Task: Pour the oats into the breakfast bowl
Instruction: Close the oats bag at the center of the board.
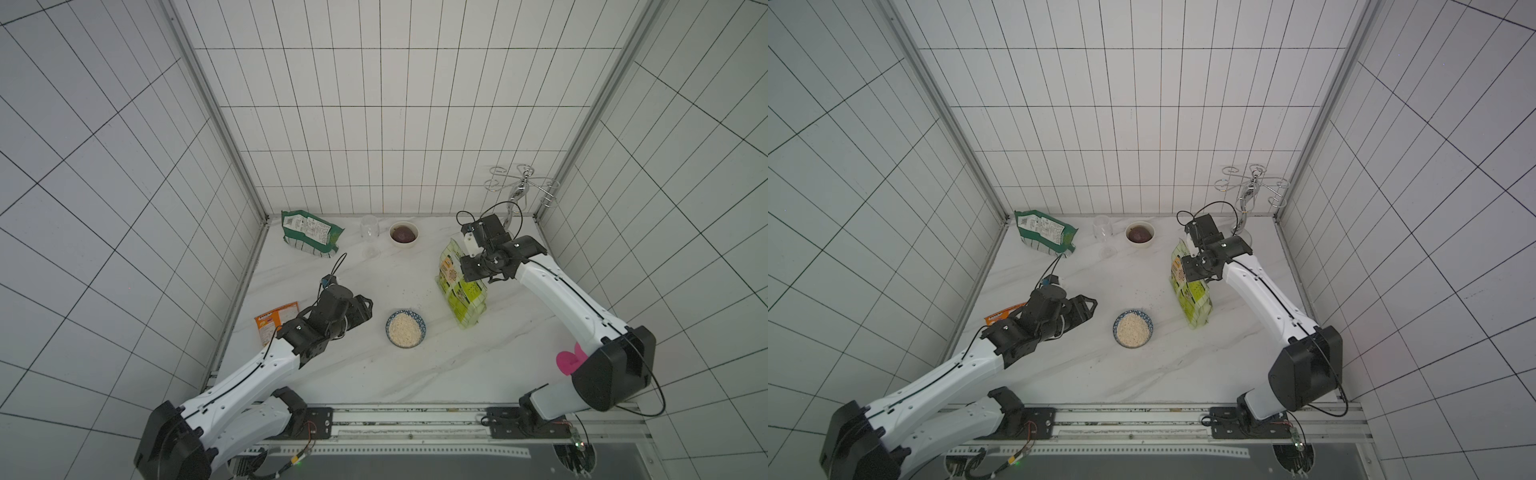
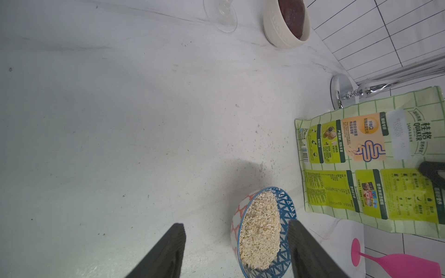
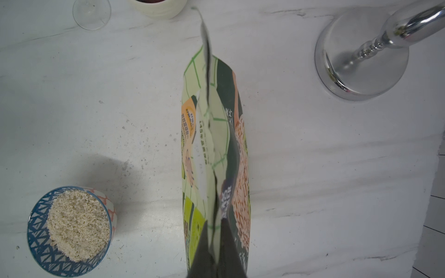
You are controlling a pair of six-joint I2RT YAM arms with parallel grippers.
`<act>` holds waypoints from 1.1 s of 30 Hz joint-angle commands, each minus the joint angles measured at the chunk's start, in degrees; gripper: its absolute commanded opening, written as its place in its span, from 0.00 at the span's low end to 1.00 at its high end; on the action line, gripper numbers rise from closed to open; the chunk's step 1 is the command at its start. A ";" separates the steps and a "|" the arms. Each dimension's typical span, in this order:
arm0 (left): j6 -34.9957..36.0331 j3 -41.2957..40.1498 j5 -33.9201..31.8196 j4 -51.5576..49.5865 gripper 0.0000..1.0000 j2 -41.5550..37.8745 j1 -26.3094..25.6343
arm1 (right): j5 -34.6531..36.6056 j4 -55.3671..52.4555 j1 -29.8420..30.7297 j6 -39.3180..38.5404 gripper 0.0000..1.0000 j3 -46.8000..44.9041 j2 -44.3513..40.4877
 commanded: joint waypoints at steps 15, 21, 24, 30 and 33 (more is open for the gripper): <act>4.12 0.76 -2.05 1.38 0.73 -3.22 0.68 | -0.03 -2.01 1.21 2.21 0.48 -5.70 -7.90; 6.88 1.42 -2.61 1.73 0.81 -3.74 0.96 | -1.02 -1.23 1.18 1.69 0.00 -5.89 -6.77; 8.93 2.51 -4.90 0.54 0.91 -4.13 0.96 | -1.51 0.94 1.20 1.85 0.00 -6.38 -8.07; 12.17 3.58 -9.71 0.03 0.98 -5.19 1.11 | -1.74 5.06 1.07 2.52 0.78 -8.50 -12.09; 12.72 3.61 -10.02 0.02 0.98 -6.04 1.21 | -1.30 5.23 0.64 1.94 0.80 -7.55 -10.62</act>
